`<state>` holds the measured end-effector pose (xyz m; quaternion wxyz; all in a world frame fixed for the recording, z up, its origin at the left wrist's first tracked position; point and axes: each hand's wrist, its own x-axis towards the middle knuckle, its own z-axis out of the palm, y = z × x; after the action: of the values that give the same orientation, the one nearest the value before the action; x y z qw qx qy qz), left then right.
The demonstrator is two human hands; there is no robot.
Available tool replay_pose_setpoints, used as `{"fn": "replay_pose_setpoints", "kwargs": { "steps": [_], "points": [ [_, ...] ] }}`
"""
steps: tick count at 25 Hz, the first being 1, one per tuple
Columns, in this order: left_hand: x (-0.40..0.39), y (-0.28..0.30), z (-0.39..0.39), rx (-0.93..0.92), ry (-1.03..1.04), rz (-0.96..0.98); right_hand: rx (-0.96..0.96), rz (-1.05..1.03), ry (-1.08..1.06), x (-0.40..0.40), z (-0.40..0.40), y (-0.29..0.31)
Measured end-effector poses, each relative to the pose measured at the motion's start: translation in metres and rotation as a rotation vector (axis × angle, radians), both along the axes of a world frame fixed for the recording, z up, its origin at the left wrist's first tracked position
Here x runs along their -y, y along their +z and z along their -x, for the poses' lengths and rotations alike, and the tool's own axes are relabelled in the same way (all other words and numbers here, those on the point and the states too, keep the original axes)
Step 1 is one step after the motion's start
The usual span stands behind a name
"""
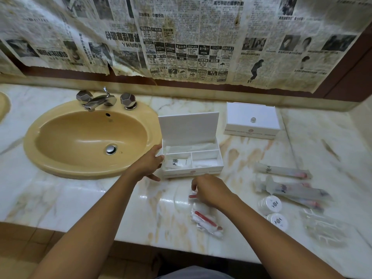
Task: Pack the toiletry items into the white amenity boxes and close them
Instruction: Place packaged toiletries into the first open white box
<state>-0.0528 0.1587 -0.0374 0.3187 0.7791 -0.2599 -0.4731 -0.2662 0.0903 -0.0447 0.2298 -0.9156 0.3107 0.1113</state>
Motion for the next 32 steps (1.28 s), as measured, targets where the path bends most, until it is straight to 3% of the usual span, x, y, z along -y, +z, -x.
{"fn": "replay_pose_setpoints", "kwargs": {
  "steps": [9,22,32],
  "points": [
    [0.0,0.001,0.0,0.008,-0.001,-0.002,0.264,0.212,-0.183,0.05,-0.026,0.04],
    [0.0,0.0,-0.002,0.015,0.0,-0.019,-0.011,0.195,-0.12,0.063,-0.041,0.015],
    [0.0,-0.001,-0.003,0.023,-0.013,-0.022,-0.023,0.084,-0.204,0.056,-0.04,0.01]
  ]
}}
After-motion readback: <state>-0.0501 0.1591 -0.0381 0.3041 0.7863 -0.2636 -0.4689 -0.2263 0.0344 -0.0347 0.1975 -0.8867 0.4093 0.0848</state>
